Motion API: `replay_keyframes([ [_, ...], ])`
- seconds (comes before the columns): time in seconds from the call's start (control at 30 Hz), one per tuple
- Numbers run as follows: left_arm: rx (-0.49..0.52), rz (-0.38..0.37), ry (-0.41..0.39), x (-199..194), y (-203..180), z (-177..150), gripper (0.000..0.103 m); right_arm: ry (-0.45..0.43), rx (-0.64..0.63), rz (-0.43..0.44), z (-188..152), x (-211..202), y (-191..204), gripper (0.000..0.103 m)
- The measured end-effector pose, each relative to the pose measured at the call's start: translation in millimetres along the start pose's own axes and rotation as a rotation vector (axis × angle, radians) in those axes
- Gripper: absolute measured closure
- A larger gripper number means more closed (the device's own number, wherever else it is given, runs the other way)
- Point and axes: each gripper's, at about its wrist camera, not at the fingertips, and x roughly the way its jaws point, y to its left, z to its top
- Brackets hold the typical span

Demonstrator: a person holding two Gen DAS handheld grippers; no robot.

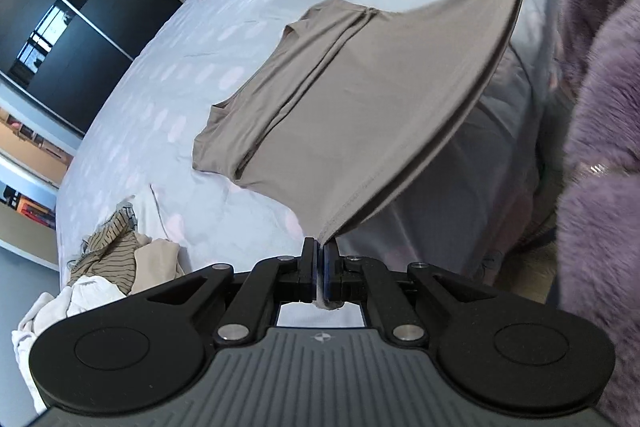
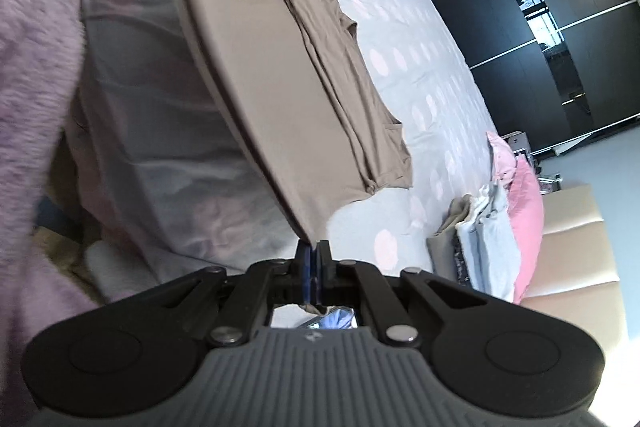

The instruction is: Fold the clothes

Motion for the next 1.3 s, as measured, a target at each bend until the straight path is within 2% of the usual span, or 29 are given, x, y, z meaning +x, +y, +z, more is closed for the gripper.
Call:
replay_keyframes([
  [0.13, -0.031, 0.015, -0.019, 3.2, 6.0, 4.2, 0.102, -0.003, 0.016, -0.023, 3.6, 0.9, -0.5, 0.1],
  [0.3, -0.054, 0.065, -0.054, 9.0, 29.9, 20.2, 0.102, -0.017, 0.067, -0.068, 10.1, 13.1, -19.3, 0.1],
  [0.5, -0.089, 0.118, -0.09, 21.8, 70.1, 47.2, 0.102, -0.065, 0.072, -0.156, 32.1, 40.0, -59.0, 0.1],
  [0.67, -0.104, 0.132, -0.084, 50.0, 113.4, 76.1, 0.102, -0.093, 0.089, -0.213, 58.2, 77.7, -105.1, 0.1],
  [0.87, -0.126, 0.131, -0.069, 98.9, 160.8, 103.8, 0.102, -0.095, 0.151, -0.209, 87.9, 137.0, -158.6, 0.1],
  [0.93, -0.13, 0.131, -0.05, 122.3, 174.4, 112.2, 0.102, -0.086, 0.169, -0.191, 97.5, 160.7, -172.0, 0.1],
  [1.07, -0.202, 0.107, -0.008, 179.1, 202.5, 124.7, 0.102, -0.058, 0.196, -0.15, 115.9, 212.4, -194.3, 0.1],
  [1.23, -0.27, 0.064, 0.063, 253.6, 223.0, 130.1, 0.102, 0.004, 0.243, -0.073, 128.5, 289.0, -204.8, 0.1],
  [1.3, -0.295, 0.069, 0.087, 277.2, 227.0, 129.9, 0.102, 0.031, 0.263, -0.051, 130.9, 318.1, -204.6, 0.1],
])
